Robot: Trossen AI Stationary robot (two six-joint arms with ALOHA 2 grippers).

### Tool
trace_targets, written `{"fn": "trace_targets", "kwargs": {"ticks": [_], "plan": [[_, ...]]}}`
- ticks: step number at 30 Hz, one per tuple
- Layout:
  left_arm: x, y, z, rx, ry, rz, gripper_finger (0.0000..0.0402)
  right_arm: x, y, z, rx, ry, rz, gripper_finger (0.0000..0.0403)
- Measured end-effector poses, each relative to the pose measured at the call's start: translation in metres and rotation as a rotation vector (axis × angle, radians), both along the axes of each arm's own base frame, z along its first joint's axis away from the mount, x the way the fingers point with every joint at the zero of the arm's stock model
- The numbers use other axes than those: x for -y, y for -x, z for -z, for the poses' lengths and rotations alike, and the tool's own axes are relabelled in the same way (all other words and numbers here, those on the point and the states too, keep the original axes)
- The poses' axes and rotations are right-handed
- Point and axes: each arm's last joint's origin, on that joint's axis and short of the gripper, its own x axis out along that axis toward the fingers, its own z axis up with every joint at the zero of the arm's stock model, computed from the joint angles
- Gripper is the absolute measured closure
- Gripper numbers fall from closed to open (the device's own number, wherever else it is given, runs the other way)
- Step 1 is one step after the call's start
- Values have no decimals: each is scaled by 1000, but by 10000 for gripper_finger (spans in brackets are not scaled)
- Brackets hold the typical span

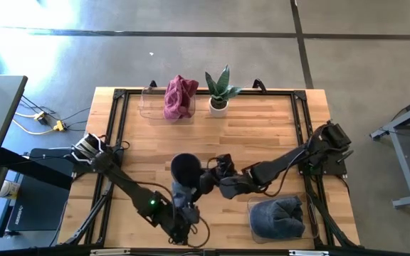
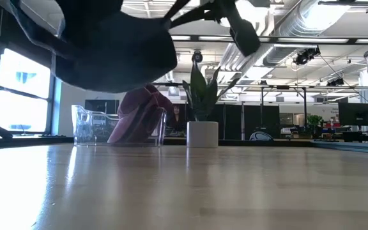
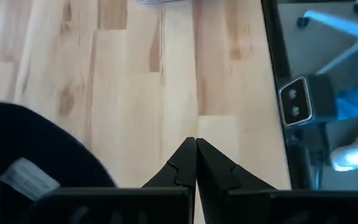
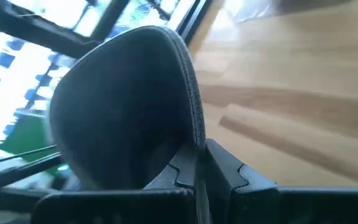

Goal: Pick & Place hat
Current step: Put the blue cap into the bottom transparent bin

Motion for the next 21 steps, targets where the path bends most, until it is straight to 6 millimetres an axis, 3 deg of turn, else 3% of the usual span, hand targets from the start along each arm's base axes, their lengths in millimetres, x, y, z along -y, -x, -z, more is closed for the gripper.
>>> {"fn": "trace_targets", "kwargs": {"ticks": [5,9,15,21], "plan": [[10,8,-5,59,-40,-13,402,1,1,-19,-84,36,59,397],[19,14,-9,152,-52,-96,401,6,0,-22,-113,40,66,397],[33,12,-21,318,21,-138,401,10,6,1,-176,-26,71,397],[33,14,-36,449,42,-255,401,13,16,27,-241,-107,92,397]]}}
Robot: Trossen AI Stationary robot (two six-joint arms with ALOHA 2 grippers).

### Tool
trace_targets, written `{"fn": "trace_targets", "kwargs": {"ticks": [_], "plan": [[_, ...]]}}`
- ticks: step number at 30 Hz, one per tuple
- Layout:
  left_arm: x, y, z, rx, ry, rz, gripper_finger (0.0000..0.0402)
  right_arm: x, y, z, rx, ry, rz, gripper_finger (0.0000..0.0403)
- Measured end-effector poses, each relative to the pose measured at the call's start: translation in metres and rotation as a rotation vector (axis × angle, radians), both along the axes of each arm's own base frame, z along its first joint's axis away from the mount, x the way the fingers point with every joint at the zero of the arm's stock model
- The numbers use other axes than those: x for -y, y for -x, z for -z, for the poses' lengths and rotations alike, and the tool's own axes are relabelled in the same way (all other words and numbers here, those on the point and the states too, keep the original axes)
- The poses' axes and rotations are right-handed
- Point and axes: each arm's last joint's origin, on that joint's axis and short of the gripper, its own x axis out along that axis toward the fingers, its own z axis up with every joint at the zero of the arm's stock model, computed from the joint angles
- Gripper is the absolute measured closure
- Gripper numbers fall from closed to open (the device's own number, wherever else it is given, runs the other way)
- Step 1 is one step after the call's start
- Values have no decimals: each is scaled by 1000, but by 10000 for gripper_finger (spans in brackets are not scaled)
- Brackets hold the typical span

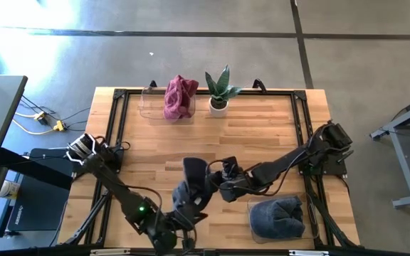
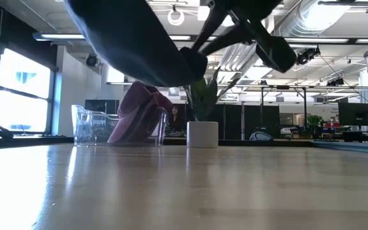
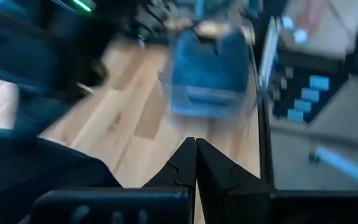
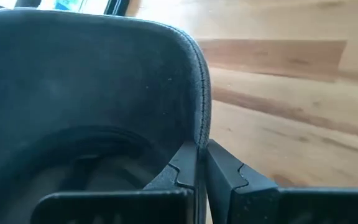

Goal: Pick & Place hat
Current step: Put the blue cap into the bottom transparent bin

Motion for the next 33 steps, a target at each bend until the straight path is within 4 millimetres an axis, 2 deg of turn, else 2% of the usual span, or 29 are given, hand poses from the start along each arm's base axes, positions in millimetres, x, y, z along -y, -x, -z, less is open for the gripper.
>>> {"fn": "trace_targets", "kwargs": {"ticks": [5,8,11,20,23,26,28,33], "plan": [[-5,1,-4,90,57,-177,401,1,2,4,-3,-17,9,397],[-9,-1,-6,88,80,-172,400,0,-1,0,21,-4,3,397],[-17,-10,-3,7,153,-93,386,-1,-4,-3,42,17,-22,397],[-40,-35,-5,-101,348,65,264,-5,-15,-15,134,136,-151,397],[-43,-36,-5,-146,405,112,238,-7,-14,-17,120,169,-200,397],[-40,-35,-6,-173,443,179,239,-9,-13,-19,115,169,-239,397],[-34,-32,-7,-193,401,282,250,-8,-11,-24,122,183,-253,397],[-11,-17,-15,-183,236,510,307,-5,-9,-40,184,150,-283,397]]}}
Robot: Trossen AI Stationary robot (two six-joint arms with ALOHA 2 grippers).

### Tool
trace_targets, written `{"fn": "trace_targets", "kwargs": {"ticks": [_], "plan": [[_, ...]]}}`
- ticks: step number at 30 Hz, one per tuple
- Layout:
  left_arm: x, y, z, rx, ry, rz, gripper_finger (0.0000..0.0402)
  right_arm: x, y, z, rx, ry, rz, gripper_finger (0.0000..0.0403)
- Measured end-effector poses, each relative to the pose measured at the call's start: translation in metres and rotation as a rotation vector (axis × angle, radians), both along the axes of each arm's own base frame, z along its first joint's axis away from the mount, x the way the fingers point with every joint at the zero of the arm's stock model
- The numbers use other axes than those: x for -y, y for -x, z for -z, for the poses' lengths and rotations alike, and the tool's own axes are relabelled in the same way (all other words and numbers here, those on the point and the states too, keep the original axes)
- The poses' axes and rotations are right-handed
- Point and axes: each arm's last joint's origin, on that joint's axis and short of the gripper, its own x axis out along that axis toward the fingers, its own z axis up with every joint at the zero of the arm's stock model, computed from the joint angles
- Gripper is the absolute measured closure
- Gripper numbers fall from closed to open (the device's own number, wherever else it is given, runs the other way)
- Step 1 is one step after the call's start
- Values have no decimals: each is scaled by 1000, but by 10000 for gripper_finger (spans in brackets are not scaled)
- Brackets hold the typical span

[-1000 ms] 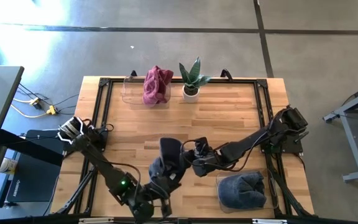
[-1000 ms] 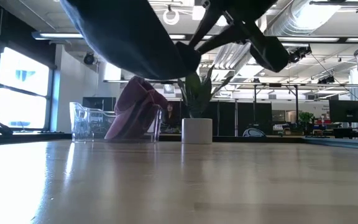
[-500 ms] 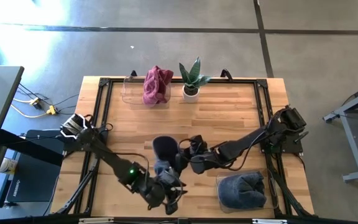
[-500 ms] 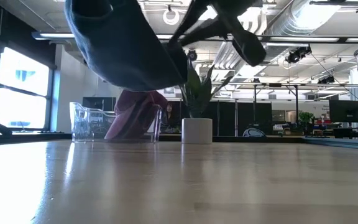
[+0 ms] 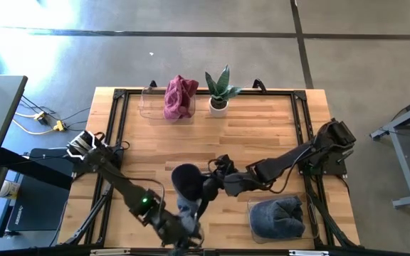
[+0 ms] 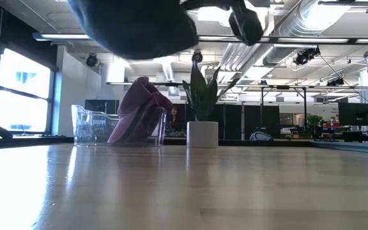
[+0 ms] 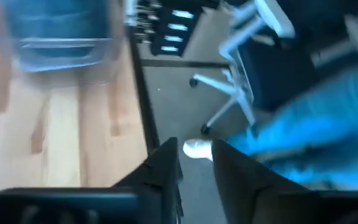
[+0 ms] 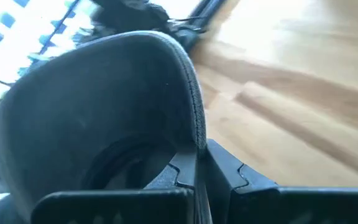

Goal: Pick & Place hat
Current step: Put the blue cap into the bottom transparent bin

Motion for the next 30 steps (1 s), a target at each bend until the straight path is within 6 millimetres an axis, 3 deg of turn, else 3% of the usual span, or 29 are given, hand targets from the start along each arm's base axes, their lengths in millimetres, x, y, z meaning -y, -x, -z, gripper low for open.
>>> {"fn": "trace_targets", "kwargs": {"ticks": [6,12,18,21,27,30], "plan": [[16,14,0,109,-207,216,393,5,-7,-12,92,-97,-83,397],[21,17,-2,213,-328,318,392,8,-7,-13,114,-150,-9,397],[23,12,-12,304,-281,293,399,14,-3,-4,27,-176,98,397],[23,13,-13,239,-229,256,401,14,-1,-1,14,-186,131,397],[14,19,2,-144,0,45,401,17,0,-3,19,-174,160,397],[12,20,5,-212,51,-20,401,17,0,-6,41,-172,173,397]]}}
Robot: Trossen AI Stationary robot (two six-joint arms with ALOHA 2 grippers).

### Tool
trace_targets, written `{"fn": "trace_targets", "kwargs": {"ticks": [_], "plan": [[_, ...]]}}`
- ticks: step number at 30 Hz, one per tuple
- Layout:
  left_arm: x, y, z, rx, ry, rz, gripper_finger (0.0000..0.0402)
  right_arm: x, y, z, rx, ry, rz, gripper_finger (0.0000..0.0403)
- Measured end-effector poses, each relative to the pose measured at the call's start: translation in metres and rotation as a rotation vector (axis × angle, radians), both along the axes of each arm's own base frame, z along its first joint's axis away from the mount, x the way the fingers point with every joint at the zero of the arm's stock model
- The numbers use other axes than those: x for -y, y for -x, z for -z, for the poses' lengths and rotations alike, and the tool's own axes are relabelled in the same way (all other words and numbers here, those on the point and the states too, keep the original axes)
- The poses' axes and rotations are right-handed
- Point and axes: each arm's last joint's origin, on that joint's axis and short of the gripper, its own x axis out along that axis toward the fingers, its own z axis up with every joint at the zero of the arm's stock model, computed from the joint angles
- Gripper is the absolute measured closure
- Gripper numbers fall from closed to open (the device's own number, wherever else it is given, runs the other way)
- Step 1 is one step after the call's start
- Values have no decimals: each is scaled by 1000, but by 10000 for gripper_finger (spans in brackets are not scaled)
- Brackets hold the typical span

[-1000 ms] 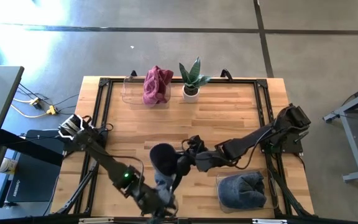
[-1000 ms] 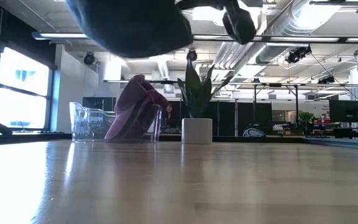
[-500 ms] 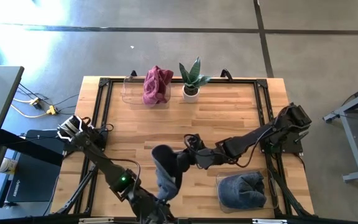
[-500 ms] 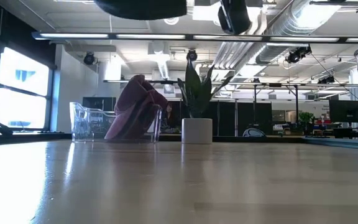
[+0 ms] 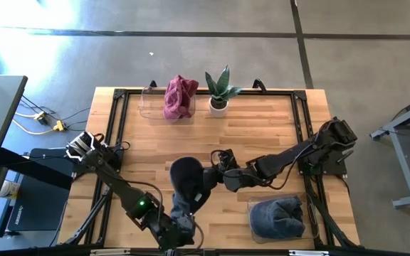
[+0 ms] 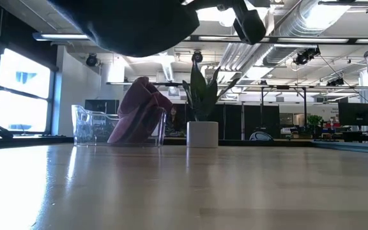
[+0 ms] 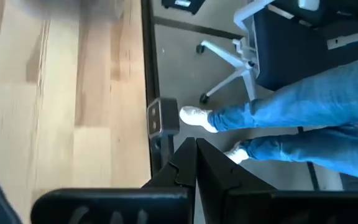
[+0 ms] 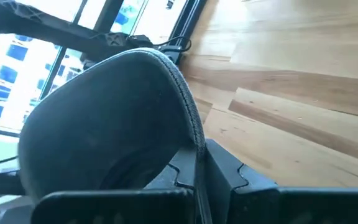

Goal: Pick & Place hat
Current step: Put the blue cap into the bottom transparent bin

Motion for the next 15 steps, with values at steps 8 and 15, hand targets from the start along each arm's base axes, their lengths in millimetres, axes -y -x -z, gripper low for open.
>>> {"fn": "trace_targets", "kwargs": {"ticks": [8,15], "plan": [[-6,5,24,-147,36,-131,330,-9,3,-1,1,15,-42,397],[-18,14,53,-254,-41,-345,178,-21,8,0,-1,36,-49,397]]}}
